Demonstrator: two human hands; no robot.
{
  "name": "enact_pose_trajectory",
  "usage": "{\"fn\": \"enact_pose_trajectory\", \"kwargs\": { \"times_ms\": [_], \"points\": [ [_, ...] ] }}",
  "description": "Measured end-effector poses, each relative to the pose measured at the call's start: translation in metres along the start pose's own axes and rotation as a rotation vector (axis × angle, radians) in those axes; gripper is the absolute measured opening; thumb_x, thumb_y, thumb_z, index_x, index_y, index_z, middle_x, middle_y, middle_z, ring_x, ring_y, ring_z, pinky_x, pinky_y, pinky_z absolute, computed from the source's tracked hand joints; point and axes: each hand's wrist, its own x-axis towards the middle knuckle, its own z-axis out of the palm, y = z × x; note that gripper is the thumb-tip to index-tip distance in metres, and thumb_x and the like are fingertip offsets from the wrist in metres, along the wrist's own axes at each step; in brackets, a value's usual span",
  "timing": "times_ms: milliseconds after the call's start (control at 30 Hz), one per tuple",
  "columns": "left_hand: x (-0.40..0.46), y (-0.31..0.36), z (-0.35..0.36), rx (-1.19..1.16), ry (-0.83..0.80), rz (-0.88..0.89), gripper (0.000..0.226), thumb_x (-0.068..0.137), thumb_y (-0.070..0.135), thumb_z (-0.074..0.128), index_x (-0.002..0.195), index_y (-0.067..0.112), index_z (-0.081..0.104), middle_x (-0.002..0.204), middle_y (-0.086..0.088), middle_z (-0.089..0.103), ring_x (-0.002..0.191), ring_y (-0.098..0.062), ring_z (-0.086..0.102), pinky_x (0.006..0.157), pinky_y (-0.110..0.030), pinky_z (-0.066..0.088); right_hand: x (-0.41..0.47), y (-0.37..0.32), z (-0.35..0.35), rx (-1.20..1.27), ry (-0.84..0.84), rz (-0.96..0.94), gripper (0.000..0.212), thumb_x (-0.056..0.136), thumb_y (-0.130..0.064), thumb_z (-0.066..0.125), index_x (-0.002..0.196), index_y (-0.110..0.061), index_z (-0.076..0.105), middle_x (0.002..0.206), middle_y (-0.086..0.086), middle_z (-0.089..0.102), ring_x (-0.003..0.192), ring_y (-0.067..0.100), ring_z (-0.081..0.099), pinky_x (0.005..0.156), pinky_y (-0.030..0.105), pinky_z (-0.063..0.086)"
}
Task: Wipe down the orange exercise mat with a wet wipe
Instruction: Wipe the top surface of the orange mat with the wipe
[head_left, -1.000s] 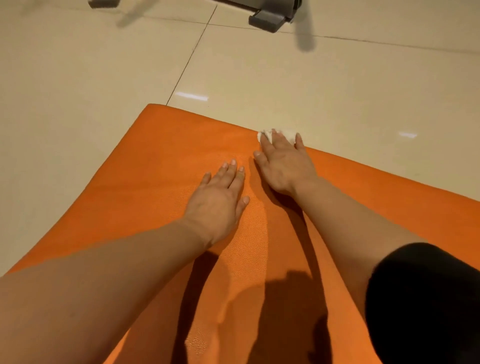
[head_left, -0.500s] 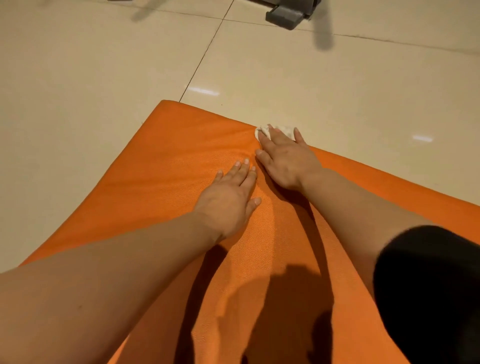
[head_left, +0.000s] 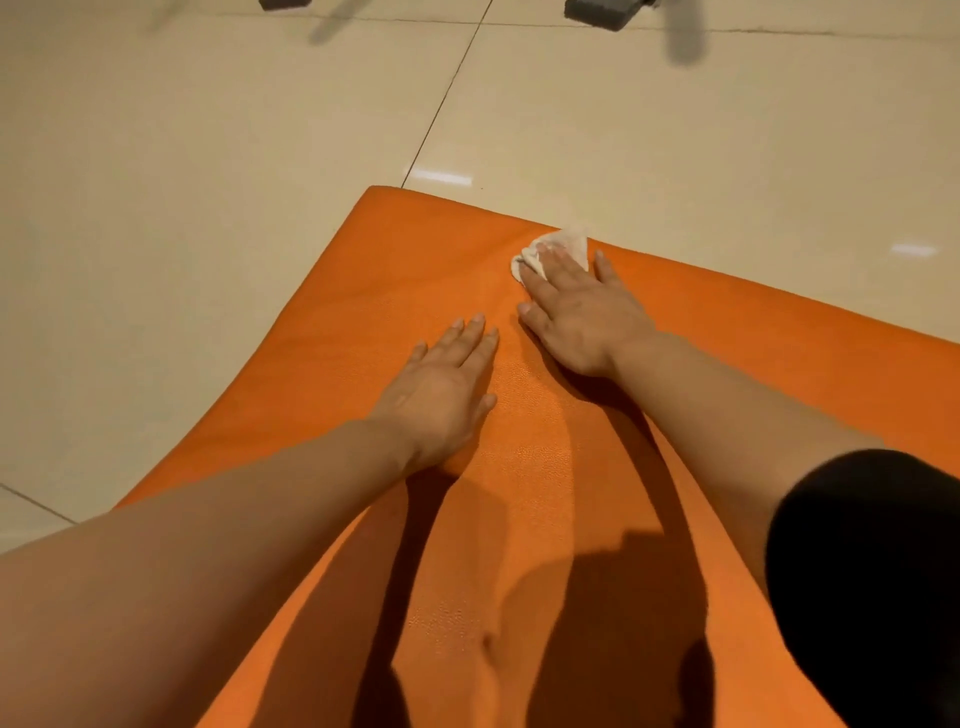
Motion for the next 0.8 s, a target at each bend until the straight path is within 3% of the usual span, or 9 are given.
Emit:
{"fn": "enact_pose_trajectory", "kwargs": {
  "times_ms": [200, 400, 633, 800],
  "points": [
    [-0.03, -0.017, 0.005, 0.034, -0.078, 0.029, 0.071, 0.1, 0.04, 0.043, 0.154, 0.027, -0.001, 0.161, 0.003, -0.013, 0.148, -0.013, -0.008, 0.121, -0.036, 0.008, -0.082, 0.003, 0.015, -0.114, -0.019, -0.049, 0.065, 0.098, -0.053, -0.002, 0.155, -0.022, -0.005, 0.162, 0.003, -0.009, 0.148, 0.013, -0.013, 0.119, 0.042, -0.015],
    [-0.033, -0.004, 0.006, 0.01, -0.049, -0.044, 0.068, 0.102, 0.032, 0.043, 0.154, 0.026, 0.0, 0.161, 0.001, -0.012, 0.149, -0.016, -0.007, 0.121, -0.034, 0.008, -0.039, -0.027, 0.009, -0.102, -0.08, 0.0, 0.062, 0.102, -0.051, 0.008, 0.155, -0.022, -0.008, 0.162, 0.004, -0.013, 0.148, 0.015, -0.014, 0.118, 0.041, -0.016],
    [-0.074, -0.008, 0.022, 0.017, -0.098, -0.057, 0.065, 0.103, 0.034, 0.038, 0.154, 0.028, -0.002, 0.161, 0.0, -0.014, 0.149, -0.017, -0.008, 0.121, -0.036, 0.008, -0.113, -0.027, 0.027, -0.119, -0.089, -0.069, 0.063, 0.101, -0.051, 0.007, 0.155, -0.022, -0.009, 0.162, 0.003, -0.013, 0.147, 0.013, -0.017, 0.119, 0.041, -0.014],
    [-0.078, 0.007, 0.031, 0.002, -0.063, -0.133, 0.062, 0.104, 0.024, 0.035, 0.155, 0.023, 0.0, 0.162, -0.004, -0.011, 0.149, -0.021, -0.005, 0.121, -0.041, 0.01, -0.068, -0.059, 0.022, -0.066, -0.122, -0.004, 0.061, 0.103, -0.048, 0.01, 0.156, -0.021, -0.004, 0.162, 0.005, -0.011, 0.149, 0.015, -0.013, 0.119, 0.043, -0.014]
  ]
}}
